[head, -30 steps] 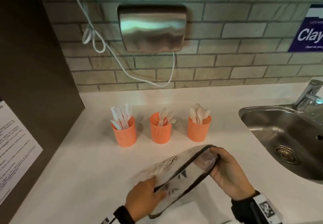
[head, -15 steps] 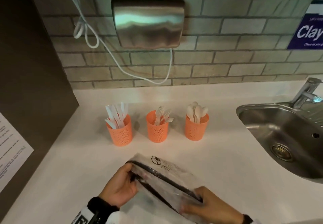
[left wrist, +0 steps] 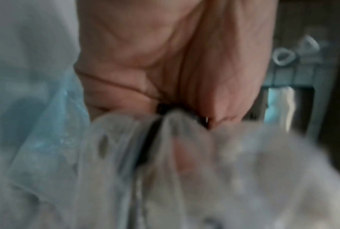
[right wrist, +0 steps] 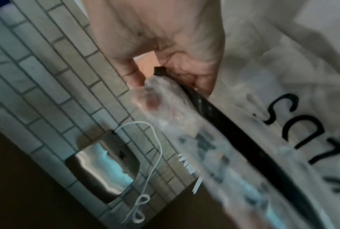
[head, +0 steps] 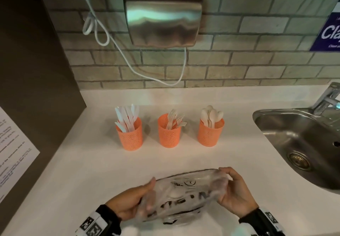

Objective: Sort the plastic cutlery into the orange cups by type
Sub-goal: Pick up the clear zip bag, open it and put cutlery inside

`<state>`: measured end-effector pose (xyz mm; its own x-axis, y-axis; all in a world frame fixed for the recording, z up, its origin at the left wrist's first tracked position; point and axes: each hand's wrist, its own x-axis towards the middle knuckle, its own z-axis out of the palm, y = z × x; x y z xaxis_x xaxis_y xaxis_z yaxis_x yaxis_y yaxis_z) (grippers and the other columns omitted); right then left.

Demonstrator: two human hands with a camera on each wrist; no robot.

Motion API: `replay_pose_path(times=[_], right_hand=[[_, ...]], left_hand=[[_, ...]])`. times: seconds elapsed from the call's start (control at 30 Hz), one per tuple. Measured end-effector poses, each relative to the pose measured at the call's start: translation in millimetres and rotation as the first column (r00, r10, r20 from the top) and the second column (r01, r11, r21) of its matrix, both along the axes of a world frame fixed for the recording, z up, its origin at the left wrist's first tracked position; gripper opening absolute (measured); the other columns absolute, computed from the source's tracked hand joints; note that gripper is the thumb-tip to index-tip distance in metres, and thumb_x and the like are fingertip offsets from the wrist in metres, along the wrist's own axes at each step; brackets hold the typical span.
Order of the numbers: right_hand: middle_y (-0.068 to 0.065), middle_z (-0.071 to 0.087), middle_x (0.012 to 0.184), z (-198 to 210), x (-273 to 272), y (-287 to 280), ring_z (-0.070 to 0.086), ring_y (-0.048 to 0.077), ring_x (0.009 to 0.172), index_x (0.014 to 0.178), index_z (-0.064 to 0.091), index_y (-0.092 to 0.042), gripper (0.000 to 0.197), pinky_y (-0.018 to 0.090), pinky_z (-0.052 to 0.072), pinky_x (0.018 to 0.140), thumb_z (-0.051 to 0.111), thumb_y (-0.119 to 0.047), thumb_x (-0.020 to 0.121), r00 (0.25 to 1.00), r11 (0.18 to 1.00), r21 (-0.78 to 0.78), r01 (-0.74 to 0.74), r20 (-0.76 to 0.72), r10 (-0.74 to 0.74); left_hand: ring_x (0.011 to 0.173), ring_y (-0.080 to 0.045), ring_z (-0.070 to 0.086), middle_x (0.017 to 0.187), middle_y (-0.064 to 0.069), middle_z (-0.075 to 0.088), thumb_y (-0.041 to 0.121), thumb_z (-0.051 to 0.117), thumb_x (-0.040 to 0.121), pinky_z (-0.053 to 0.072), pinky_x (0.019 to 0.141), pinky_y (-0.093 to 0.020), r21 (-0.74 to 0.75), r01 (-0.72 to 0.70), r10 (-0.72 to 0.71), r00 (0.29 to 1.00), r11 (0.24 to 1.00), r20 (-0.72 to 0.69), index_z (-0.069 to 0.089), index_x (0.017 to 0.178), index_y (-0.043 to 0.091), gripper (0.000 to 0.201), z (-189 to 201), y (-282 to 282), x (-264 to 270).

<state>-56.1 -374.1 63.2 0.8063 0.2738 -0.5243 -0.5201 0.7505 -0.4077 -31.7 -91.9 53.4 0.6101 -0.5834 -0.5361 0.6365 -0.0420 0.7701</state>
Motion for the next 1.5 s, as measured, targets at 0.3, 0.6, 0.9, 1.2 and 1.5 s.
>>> replay_pose_path(times=[0.3,0.6,0.9,1.2,1.5], right_hand=[[0.021,0.068,0.074,5,-19,5,0.062,0.028,0.05,0.087,0.074,0.001,0.061,0.029,0.051,0.041,0.093,-0.017,0.032,0.958,0.926,-0.247,-0.286,-0.096,0.27],[0.011,0.068,0.094,12,-31,6,0.064,0.023,0.082,0.105,0.067,-0.007,0.078,0.029,0.056,0.066,0.092,-0.038,0.038,0.967,0.784,-0.613,-0.099,0.125,0.22],[0.001,0.062,0.108,49,-48,43,0.057,0.011,0.096,0.111,0.058,-0.019,0.035,0.02,0.046,0.081,0.035,-0.017,0.084,0.331,-0.069,-0.848,0.525,0.129,0.935],[0.017,0.06,0.118,45,-5,44,0.055,0.032,0.108,0.116,0.056,-0.008,0.034,0.035,0.042,0.083,0.043,-0.002,0.086,0.512,-0.608,-0.758,0.236,-0.435,0.741],[0.004,0.052,0.136,67,-7,37,0.049,0.023,0.123,0.138,0.035,-0.016,0.066,0.032,0.041,0.098,0.061,-0.035,0.081,0.501,-0.597,-0.742,0.303,-0.409,0.763]], left_hand=[[0.07,-0.035,0.071,0.085,-0.024,0.071,0.025,0.096,0.036,0.059,0.055,-0.042,-0.292,-0.341,0.217,0.898,0.893,-0.384,0.061,0.109,-0.001,0.084,-6,-8,5],[0.071,-0.027,0.07,0.083,-0.016,0.07,0.019,0.062,0.085,0.054,0.055,-0.027,0.114,-0.422,0.415,0.906,0.899,0.08,0.063,0.099,0.001,0.023,4,11,-10],[0.074,-0.004,0.066,0.076,0.012,0.069,0.038,0.048,0.082,0.048,0.071,-0.009,0.091,-0.295,0.037,0.403,0.951,0.914,0.066,0.084,0.028,0.021,68,-10,-29],[0.102,-0.034,0.057,0.111,-0.016,0.061,0.0,0.041,0.086,0.029,0.066,-0.032,0.98,-0.193,-0.991,0.114,0.051,0.074,0.055,0.107,0.003,0.026,61,-33,4],[0.111,-0.032,0.056,0.126,-0.011,0.057,0.024,0.059,0.087,0.025,0.053,-0.027,0.984,-0.171,-0.977,0.201,0.038,0.072,0.036,0.135,0.01,0.055,64,-30,-5]])
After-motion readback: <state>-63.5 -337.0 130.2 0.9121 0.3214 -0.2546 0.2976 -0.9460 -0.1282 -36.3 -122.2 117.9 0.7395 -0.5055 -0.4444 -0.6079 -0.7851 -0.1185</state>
